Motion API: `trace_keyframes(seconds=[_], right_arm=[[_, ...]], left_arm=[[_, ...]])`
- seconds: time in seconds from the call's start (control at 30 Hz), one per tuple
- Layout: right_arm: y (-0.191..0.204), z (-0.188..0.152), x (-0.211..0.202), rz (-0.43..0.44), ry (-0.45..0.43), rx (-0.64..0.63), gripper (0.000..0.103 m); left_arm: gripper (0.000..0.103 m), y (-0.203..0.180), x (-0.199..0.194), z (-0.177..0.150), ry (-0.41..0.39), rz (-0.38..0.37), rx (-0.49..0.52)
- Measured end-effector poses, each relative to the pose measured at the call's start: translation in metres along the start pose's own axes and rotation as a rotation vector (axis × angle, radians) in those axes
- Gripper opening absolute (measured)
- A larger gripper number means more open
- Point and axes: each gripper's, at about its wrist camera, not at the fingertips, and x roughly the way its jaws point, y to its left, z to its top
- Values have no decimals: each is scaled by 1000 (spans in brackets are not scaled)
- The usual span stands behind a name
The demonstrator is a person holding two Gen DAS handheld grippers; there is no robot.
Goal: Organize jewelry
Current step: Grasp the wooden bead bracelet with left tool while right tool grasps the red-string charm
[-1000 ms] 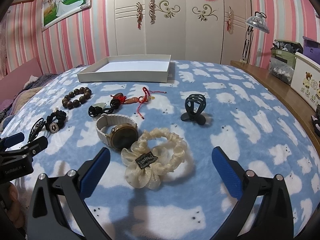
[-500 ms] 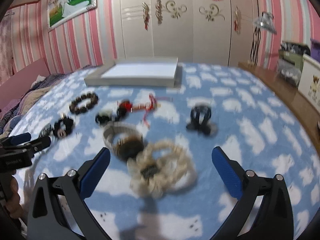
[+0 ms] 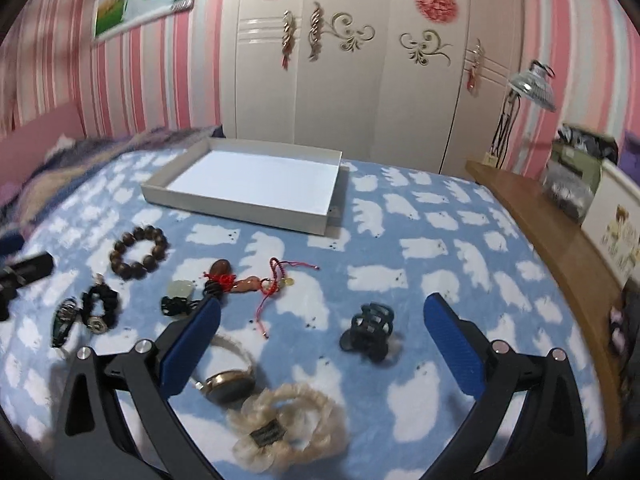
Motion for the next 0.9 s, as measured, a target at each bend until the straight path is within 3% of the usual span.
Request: trace_keyframes(seconds=[0.1,0.2,0.3,0.4,0.5,0.63,0.73,0.8,0.9], right_arm=[[6,15,11,-27,21,-26,101],[9,28,24,20,67,-20,101],[12,41,50,106,179,24,101],[15,47,66,123,232,27,101],[21,53,84,102,275,4,101],[20,60,108,111,339,30,100],[21,61,125,105,384,31,92],[23,60,136,112,423,25,76],[29,54,151,119,468,20,74]], left_arm=[[100,2,6,12,24,-1,9],[100,10,22,25,76,-3,-16],[100,20,46,36,154,7,-38],[100,23,68,43,210,29,-10],[98,29,90,50,270,6,-19],[72,37,116,59,321,-2,-34],[70,42,136,63,356,-5,-53],[68,42,145,63,375,-6,-55],[62,42,159,61,402,-9,-52]])
